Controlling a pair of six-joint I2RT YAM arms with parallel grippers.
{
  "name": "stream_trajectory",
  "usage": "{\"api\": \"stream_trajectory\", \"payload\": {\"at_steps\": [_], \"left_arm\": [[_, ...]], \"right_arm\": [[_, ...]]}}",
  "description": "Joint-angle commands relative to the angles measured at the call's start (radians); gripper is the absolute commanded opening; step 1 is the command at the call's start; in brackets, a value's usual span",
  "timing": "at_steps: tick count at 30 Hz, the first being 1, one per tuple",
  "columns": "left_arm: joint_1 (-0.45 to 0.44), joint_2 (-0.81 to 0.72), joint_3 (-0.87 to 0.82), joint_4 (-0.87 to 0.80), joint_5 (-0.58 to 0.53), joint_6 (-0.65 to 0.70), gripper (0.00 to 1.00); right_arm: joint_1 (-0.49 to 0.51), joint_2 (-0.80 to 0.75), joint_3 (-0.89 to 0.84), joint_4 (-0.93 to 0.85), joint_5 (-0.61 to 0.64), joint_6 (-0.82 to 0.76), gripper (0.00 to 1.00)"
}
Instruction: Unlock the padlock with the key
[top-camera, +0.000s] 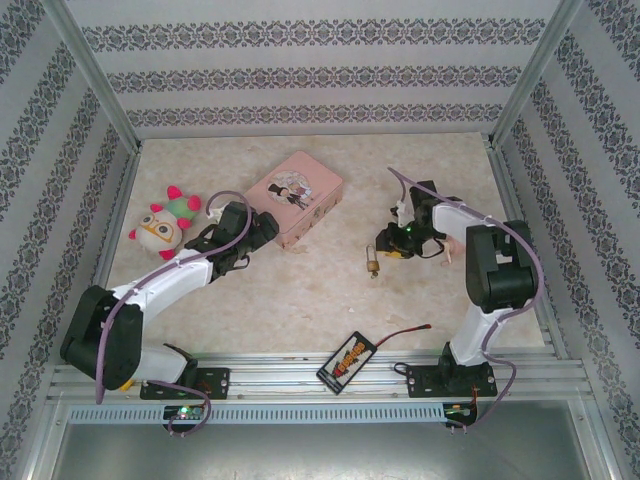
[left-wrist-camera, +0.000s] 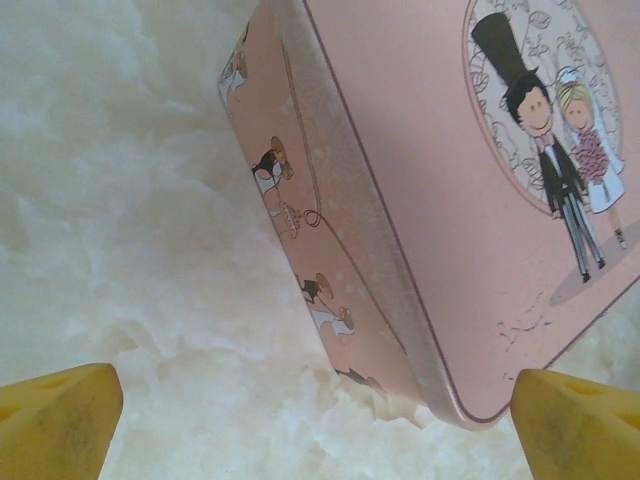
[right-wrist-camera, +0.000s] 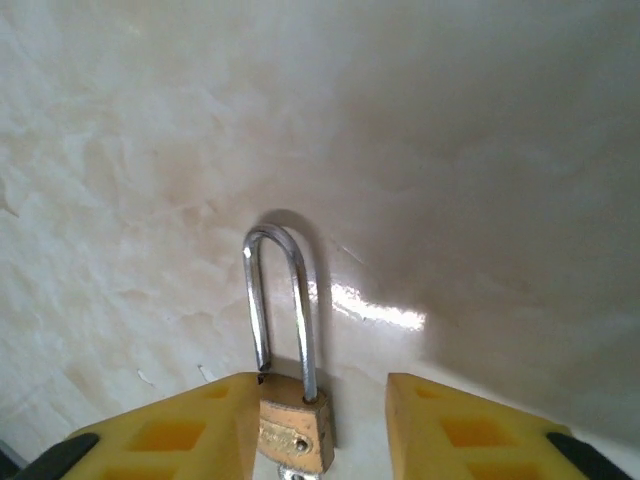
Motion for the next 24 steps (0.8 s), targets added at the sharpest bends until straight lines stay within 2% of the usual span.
{"api": "stream_trajectory", "payload": {"at_steps": [1, 5, 11, 16, 24], "left_arm": [[0.023, -0.028, -0.004, -0.015, 0.013, -0.009, 0.99], [0.035, -0.018, 0.009, 0.004, 0.035, 0.005, 0.99], [0.066, 0.047, 0.075, 0.018, 0.077, 0.038, 0.99], [0.09, 0.113, 0.127, 0.037, 0.103, 0.053, 0.99], [0.121, 0.232, 0.22, 0.037, 0.158, 0.077, 0.99]], "right_arm": [[0.005, -0.076, 0.077, -0.037, 0.081, -0.017, 0.41], [0.042, -0.078, 0.173, -0.043, 0.153, -0.029, 0.5], [0.105, 0.029, 0.384, -0.017, 0.194, -0.066, 0.56], [0.139, 0.191, 0.606, -0.007, 0.202, -0.086, 0.58], [0.155, 0.472, 0.982, -0.072, 0.118, -0.085, 0.59]]}}
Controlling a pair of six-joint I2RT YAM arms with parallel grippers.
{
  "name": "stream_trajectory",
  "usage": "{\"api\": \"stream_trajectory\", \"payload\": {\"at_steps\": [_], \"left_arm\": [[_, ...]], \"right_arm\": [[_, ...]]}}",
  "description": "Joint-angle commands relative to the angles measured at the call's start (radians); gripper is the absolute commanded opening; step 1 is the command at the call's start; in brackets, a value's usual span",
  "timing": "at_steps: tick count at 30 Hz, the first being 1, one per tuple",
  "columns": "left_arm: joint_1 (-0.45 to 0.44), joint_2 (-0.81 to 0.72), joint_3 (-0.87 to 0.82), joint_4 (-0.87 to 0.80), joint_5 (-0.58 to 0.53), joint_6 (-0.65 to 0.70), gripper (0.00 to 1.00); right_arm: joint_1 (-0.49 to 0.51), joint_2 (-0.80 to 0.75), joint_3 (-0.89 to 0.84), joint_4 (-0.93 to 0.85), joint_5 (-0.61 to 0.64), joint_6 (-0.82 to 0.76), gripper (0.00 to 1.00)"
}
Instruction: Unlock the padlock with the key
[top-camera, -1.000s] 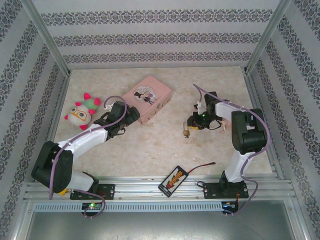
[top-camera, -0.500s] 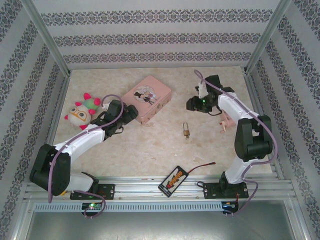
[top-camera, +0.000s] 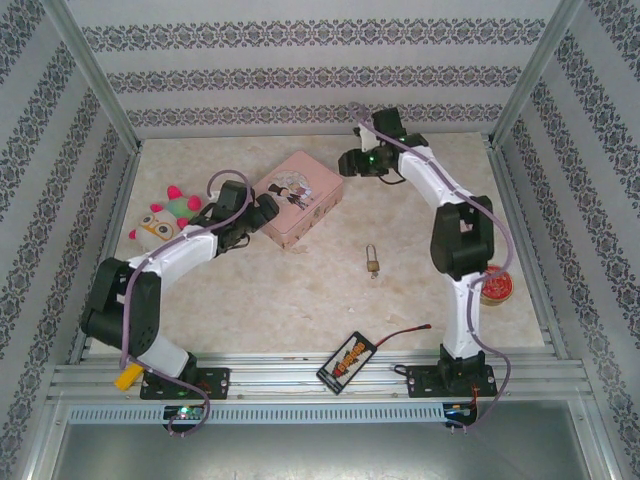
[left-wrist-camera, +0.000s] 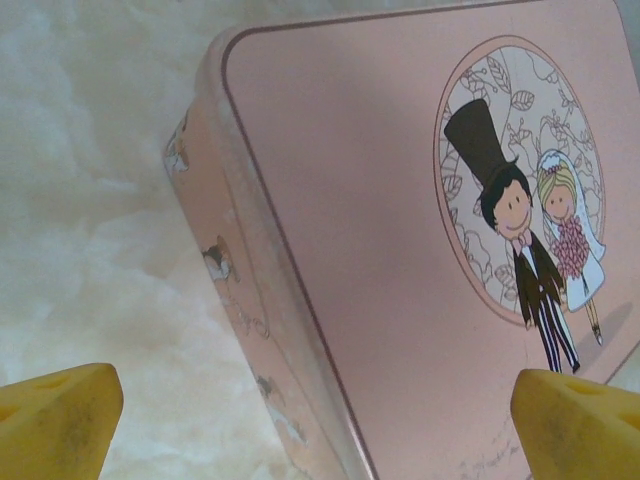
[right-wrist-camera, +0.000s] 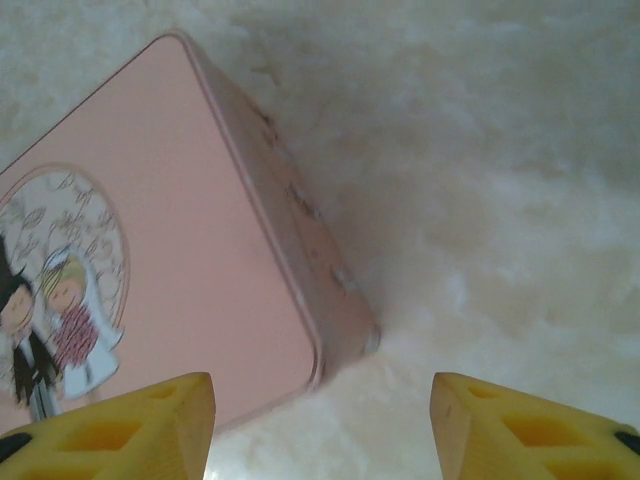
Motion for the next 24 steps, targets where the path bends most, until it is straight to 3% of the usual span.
{"api": "stream_trajectory", "payload": {"at_steps": [1, 13, 24], "left_arm": [[0.019, 0.041, 0.053, 0.009, 0.04, 0.032, 0.99], [0.032, 0.137, 0.103, 0.008, 0.089, 0.053, 0.95], [0.05, 0.175, 0.143, 0.007, 0.122, 0.105, 0.69]], "right_arm": [[0.015, 0.078, 0.134, -0.058, -0.042, -0.018, 0.59], [0.061, 0.263, 0.351, -0.142, -0.06, -0.038, 0.51], [0.105, 0.127, 0.136, -0.135, -0.041, -0.018, 0.41]]}}
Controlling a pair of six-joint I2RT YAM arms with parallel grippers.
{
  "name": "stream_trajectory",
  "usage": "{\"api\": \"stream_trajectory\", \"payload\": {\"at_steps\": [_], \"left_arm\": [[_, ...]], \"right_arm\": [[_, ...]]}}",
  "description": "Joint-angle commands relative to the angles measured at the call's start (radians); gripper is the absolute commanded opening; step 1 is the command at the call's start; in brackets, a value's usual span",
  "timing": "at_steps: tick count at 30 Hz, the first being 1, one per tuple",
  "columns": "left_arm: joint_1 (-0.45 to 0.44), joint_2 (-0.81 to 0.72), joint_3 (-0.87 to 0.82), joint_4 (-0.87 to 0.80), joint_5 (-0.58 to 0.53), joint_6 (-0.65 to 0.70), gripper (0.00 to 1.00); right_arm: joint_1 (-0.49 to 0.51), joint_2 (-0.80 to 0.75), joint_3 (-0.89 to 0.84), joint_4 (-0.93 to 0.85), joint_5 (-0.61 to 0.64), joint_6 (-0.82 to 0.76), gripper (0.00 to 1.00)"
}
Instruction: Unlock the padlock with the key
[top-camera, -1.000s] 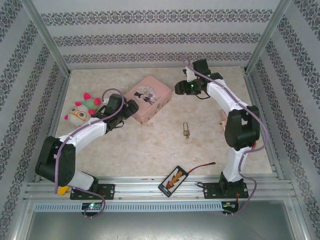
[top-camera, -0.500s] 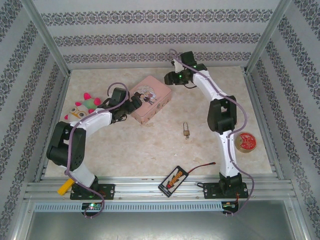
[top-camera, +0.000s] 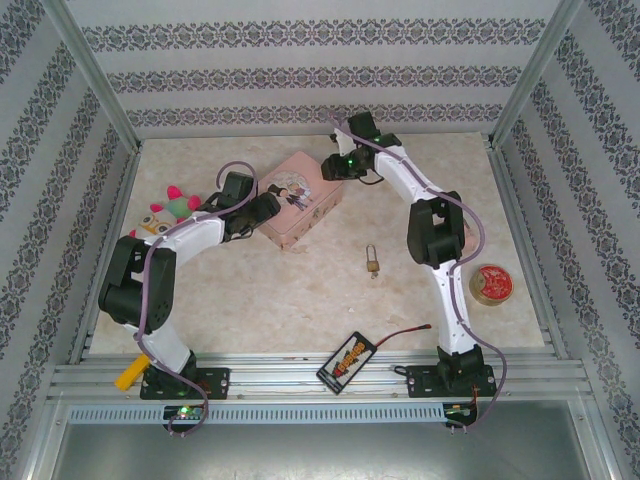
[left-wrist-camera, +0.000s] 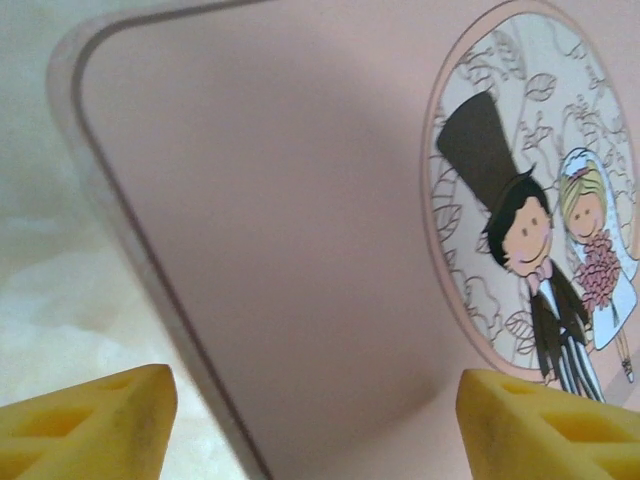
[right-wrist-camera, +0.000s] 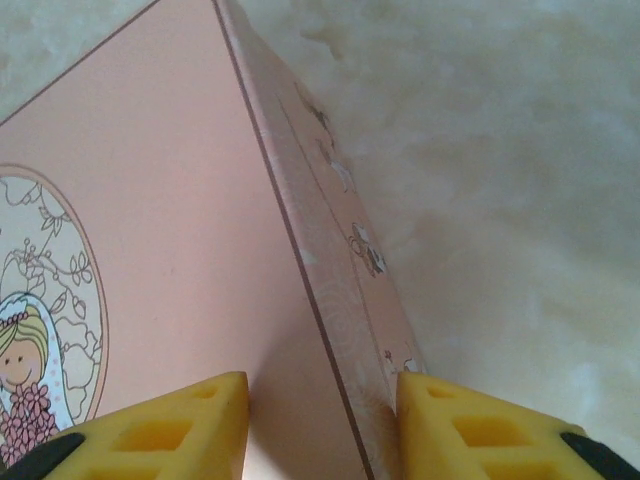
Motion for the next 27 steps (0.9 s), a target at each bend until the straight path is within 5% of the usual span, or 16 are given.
{"api": "stream_trajectory", "payload": {"at_steps": [1, 17, 27], "left_arm": [[0.016, 0.035, 0.038, 0.007, 0.028, 0.037, 0.66], [0.015, -0.009, 0.009, 0.012, 0.15, 0.07, 0.58], [-0.029, -0.157, -0.155, 0.079, 0.146, -0.012, 0.55]], "right_arm": [[0.036, -0.104, -0.114, -0.043, -0.008, 0.025, 0.41], [0.164, -0.57, -0.856, 0.204, 0.098, 0.326, 0.39], [0.202, -0.719, -1.028, 0.23, 0.157, 0.394, 0.39]]}}
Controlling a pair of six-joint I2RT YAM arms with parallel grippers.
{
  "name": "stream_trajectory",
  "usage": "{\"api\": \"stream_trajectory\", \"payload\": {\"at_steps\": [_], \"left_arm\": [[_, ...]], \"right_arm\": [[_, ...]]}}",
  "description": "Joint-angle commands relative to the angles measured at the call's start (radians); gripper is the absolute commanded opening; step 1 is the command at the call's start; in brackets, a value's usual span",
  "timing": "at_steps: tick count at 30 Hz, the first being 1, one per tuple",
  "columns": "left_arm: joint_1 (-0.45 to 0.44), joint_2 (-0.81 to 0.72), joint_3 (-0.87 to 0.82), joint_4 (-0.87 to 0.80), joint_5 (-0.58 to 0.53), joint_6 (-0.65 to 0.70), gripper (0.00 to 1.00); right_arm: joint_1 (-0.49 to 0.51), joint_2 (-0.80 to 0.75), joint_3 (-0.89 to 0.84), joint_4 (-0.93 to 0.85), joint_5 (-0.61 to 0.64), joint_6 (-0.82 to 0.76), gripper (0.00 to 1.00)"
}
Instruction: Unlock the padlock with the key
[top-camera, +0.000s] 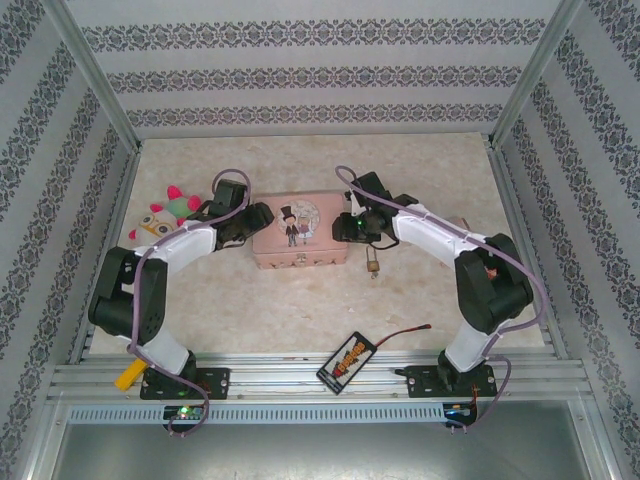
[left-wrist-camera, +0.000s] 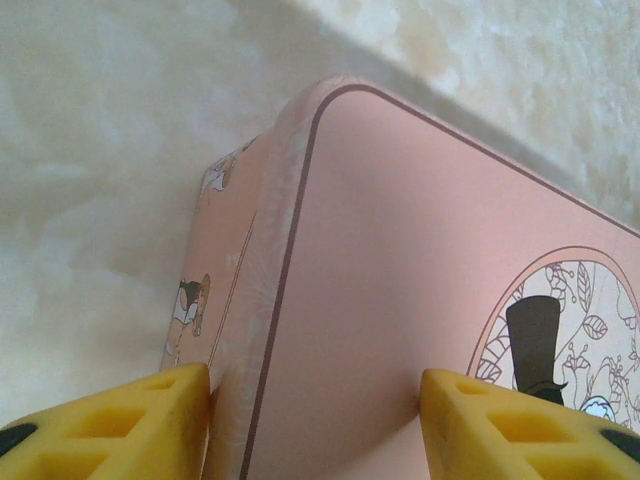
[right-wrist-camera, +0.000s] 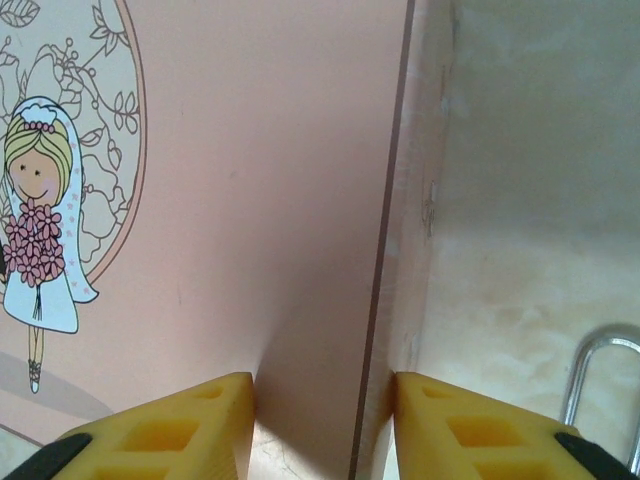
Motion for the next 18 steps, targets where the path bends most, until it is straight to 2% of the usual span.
{"api": "stream_trajectory", "payload": {"at_steps": [1, 9, 15, 18], "left_arm": [[-0.049, -0.066, -0.044, 0.066, 0.061, -0.058, 0.55], [-0.063, -0.086, -0.066, 0.066, 0.023, -0.062, 0.58], [-0.064, -0.07, -0.041, 0.065, 0.014, -0.063, 0.59], [-0.06, -0.092, -0.038, 0.044, -0.006, -0.057, 0.67]], "right_arm": [[0.027, -0.026, -0.039, -0.001, -0.02, 0.038, 0.39], [0.034, -0.084, -0.081, 0.001, -0.019, 0.056, 0.42], [0.047, -0.093, -0.093, 0.006, 0.017, 0.067, 0.48], [0.045, -0.097, -0.083, -0.005, 0.048, 0.058, 0.5]]}}
